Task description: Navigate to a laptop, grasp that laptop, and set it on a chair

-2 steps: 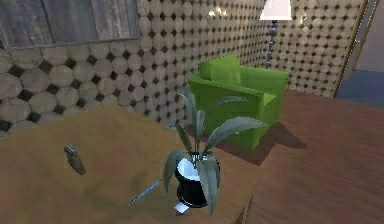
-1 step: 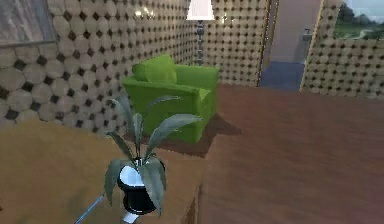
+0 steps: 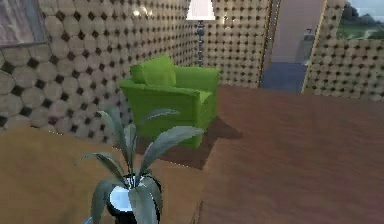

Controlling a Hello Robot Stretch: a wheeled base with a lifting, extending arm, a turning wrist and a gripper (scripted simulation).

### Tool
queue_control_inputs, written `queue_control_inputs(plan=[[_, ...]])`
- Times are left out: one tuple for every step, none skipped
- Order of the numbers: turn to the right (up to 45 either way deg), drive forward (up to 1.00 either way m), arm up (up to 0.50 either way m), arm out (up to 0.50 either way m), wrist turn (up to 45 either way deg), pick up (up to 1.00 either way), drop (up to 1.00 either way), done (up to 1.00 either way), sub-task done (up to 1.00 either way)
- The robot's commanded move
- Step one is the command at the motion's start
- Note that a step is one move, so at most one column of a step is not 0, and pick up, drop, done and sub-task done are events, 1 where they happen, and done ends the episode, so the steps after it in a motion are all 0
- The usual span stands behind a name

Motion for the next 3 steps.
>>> queue_control_inputs(plan=[[-45.0,0.00,0.00,0.00,0.0,0.00,0.00,0.00,0.00],[-45.0,0.00,0.00,0.00,0.0,0.00,0.00,0.00,0.00],[-45.0,0.00,0.00,0.00,0.0,0.00,0.00,0.00,0.00]])
